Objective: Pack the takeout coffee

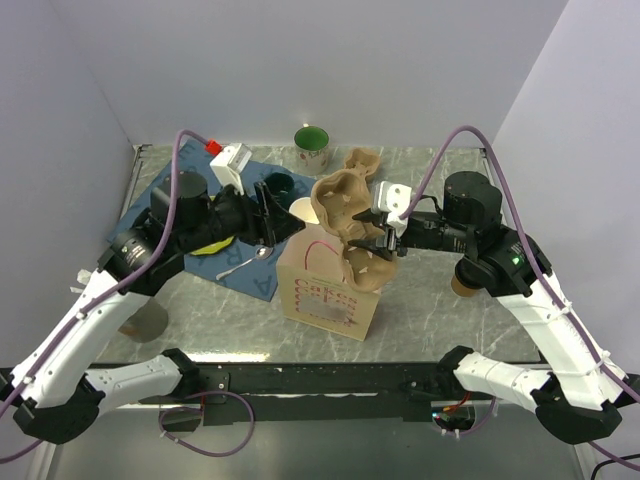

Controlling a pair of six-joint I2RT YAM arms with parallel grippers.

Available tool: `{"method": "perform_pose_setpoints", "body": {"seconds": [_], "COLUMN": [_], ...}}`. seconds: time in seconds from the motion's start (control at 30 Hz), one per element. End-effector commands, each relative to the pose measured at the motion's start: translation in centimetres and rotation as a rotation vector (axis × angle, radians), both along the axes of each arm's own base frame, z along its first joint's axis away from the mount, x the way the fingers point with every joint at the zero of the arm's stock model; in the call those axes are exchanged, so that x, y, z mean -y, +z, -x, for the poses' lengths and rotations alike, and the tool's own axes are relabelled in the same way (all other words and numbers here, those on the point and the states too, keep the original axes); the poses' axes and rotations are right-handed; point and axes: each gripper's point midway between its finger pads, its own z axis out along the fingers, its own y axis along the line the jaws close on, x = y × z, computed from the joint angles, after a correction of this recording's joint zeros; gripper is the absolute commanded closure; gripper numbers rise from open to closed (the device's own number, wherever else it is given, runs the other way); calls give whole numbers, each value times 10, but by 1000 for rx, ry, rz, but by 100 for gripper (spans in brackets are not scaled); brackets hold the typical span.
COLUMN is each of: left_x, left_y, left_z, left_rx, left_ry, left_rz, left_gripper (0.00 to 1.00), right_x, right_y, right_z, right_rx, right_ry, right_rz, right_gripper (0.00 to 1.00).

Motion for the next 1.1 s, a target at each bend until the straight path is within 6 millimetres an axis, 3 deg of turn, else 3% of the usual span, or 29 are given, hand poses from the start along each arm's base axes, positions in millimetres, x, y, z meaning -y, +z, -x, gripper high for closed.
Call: {"method": "perform_pose_setpoints", "body": {"seconds": [0.0, 0.23, 0.5, 0.63, 0.9, 1.07], "left_x": [16, 27, 48, 50, 56, 44], "left_y": [5, -17, -10, -14, -28, -31], "left_z": [13, 11, 33, 40, 60, 76], "left_rx": [-31, 149, 166, 159, 159, 233], "left_ry": [-87, -226, -430, -458, -542, -563], "left_rz": [94, 18, 74, 81, 45, 36], "left_gripper": [27, 30, 38, 36, 72, 82], "right_x": [1, 0, 3, 3, 0, -6], "right_y": [28, 30, 30, 32, 31, 30], "right_z": [5, 7, 5, 4, 7, 6], "right_rx": [77, 79, 101, 119, 146, 164], "right_ry": [13, 27, 11, 8, 48, 94], "right_rz": [-58, -62, -58, -68, -48, -30], "right_gripper": [51, 51, 50, 50, 50, 49]}}
